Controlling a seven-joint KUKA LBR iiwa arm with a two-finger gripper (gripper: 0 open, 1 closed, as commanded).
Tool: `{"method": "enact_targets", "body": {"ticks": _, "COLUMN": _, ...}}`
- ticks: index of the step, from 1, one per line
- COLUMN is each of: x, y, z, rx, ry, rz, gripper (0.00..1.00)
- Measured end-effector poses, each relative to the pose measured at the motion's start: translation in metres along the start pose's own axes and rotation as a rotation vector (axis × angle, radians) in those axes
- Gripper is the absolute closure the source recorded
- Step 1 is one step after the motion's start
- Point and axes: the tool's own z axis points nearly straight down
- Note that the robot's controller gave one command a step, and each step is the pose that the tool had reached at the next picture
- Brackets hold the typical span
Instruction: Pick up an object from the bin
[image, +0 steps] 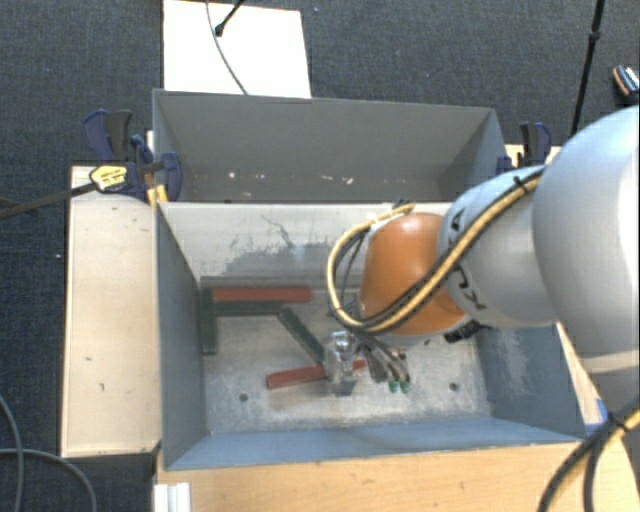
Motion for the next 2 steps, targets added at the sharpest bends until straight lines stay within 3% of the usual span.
{"method": "enact_targets", "body": {"ticks": 1, "x": 0.000, "y": 0.000, "z": 0.000, "rx": 0.000, "ry": 0.000, "rz": -0.001, "gripper": 0.00}}
{"method": "enact_targets", "body": {"ticks": 2, "x": -0.007, "y": 0.023, "z": 0.006, "rx": -0.002, "ry": -0.005, "rz": 0.056, "gripper": 0.00}}
